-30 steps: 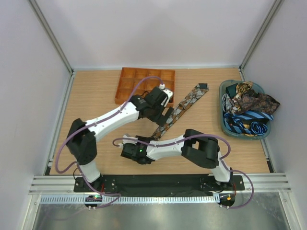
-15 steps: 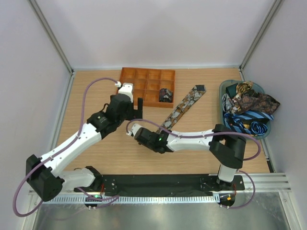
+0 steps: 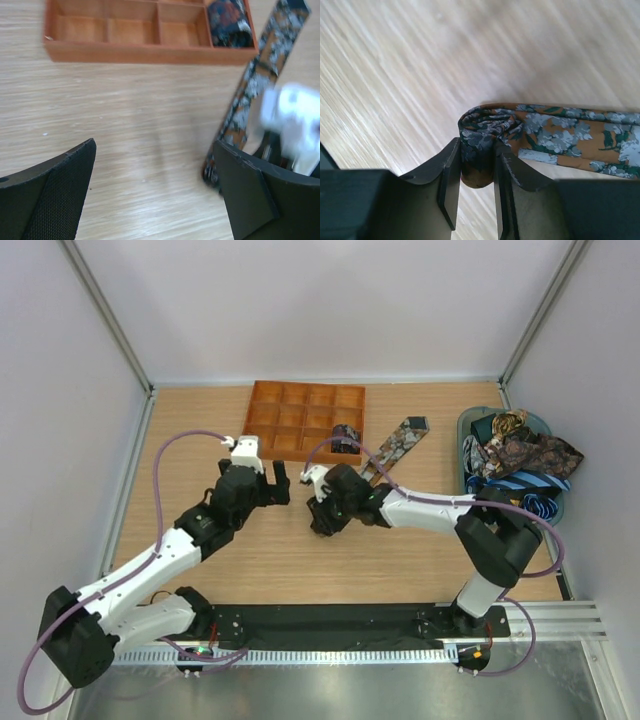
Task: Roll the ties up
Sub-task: Roll the tie
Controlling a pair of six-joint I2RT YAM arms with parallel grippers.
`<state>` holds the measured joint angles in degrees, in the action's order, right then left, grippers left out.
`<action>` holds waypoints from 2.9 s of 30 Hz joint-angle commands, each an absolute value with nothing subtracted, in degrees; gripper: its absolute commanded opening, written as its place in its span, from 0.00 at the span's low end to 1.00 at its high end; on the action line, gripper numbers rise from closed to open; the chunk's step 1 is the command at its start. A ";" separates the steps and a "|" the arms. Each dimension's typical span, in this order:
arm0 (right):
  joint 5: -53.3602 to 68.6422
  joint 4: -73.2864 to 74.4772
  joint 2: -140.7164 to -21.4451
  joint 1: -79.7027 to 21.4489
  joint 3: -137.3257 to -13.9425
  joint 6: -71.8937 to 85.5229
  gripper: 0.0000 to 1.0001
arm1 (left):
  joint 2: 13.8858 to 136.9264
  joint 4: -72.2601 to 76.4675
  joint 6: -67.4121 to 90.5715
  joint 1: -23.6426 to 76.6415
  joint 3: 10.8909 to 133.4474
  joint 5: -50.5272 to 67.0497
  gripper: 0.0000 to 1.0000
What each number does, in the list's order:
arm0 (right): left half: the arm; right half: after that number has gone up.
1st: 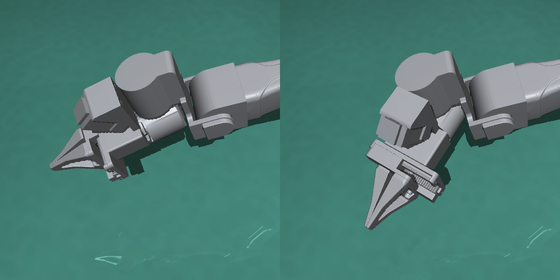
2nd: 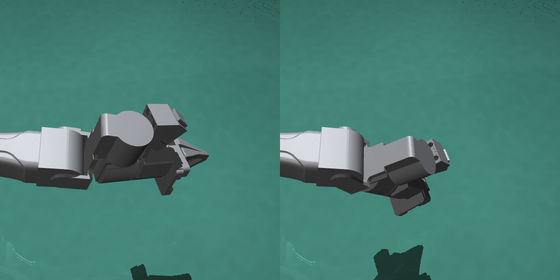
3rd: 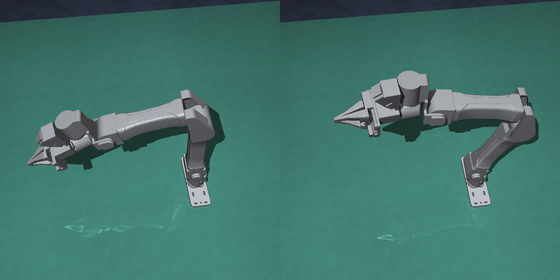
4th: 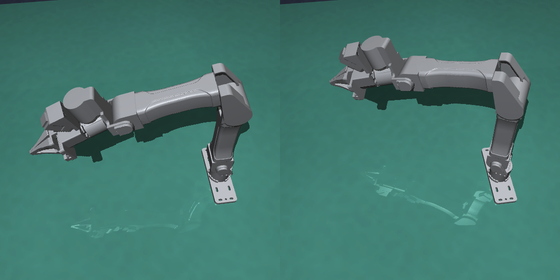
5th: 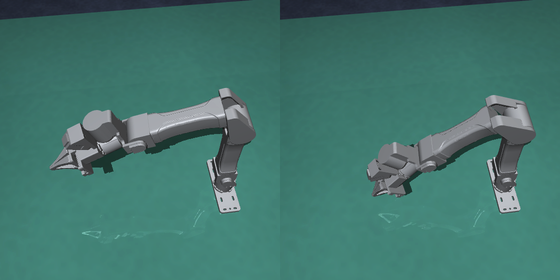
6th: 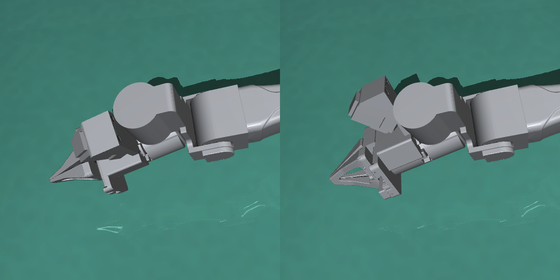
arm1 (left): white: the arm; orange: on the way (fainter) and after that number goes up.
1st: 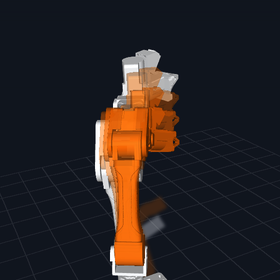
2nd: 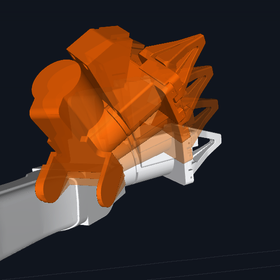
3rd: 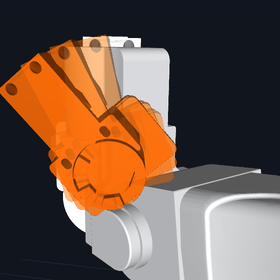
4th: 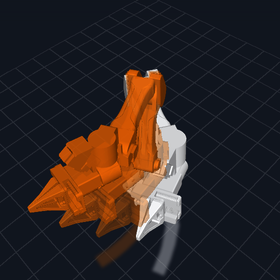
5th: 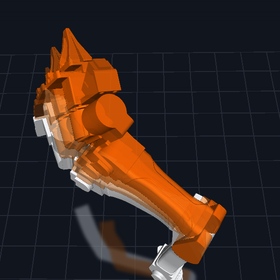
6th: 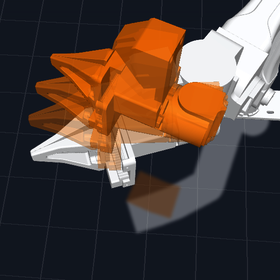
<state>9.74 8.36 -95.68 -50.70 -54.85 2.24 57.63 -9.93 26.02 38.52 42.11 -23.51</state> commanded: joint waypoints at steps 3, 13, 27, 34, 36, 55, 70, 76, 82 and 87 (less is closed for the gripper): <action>24.07 3.43 -96.50 -43.17 -53.70 9.22 0.08 | 57.57 8.40 14.88 39.02 33.41 -8.55 1.00; 36.20 -2.54 -100.72 -35.17 -52.21 14.31 0.08 | 66.17 17.58 4.93 41.04 29.97 2.80 1.00; 44.91 -10.46 -106.26 -29.45 -51.15 20.39 0.08 | 80.85 19.25 -1.58 42.54 36.47 10.19 1.00; 46.23 -11.95 -106.87 -28.56 -50.98 21.53 0.08 | 87.01 18.37 -4.83 43.50 39.37 10.64 1.00; 46.23 -12.04 -107.14 -28.39 -51.06 21.71 0.08 | 88.85 18.28 -5.45 43.68 40.08 10.98 1.00; 47.20 -14.41 -107.32 -26.98 -50.10 23.55 0.08 | 98.00 8.35 -8.09 45.53 45.88 5.19 0.46; 38.33 -7.39 -108.55 -26.19 -52.29 21.18 0.25 | 97.64 4.66 -7.82 46.05 46.84 4.75 0.26; 33.40 -3.79 -109.86 -25.14 -53.87 20.39 0.30 | 98.17 1.06 -6.68 46.41 48.51 5.18 0.27; 32.78 -2.55 -111.00 -25.14 -54.84 20.30 0.25 | 99.32 -2.20 -5.80 46.49 50.71 6.15 0.32; 31.99 -1.06 -112.50 -25.05 -56.16 20.04 0.20 | 98.35 -1.15 -5.71 46.49 50.71 6.06 0.60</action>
<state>41.76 -5.02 -109.84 -26.06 -55.48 22.98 98.80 1.83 -6.17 46.13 50.13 5.52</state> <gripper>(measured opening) 0.337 0.581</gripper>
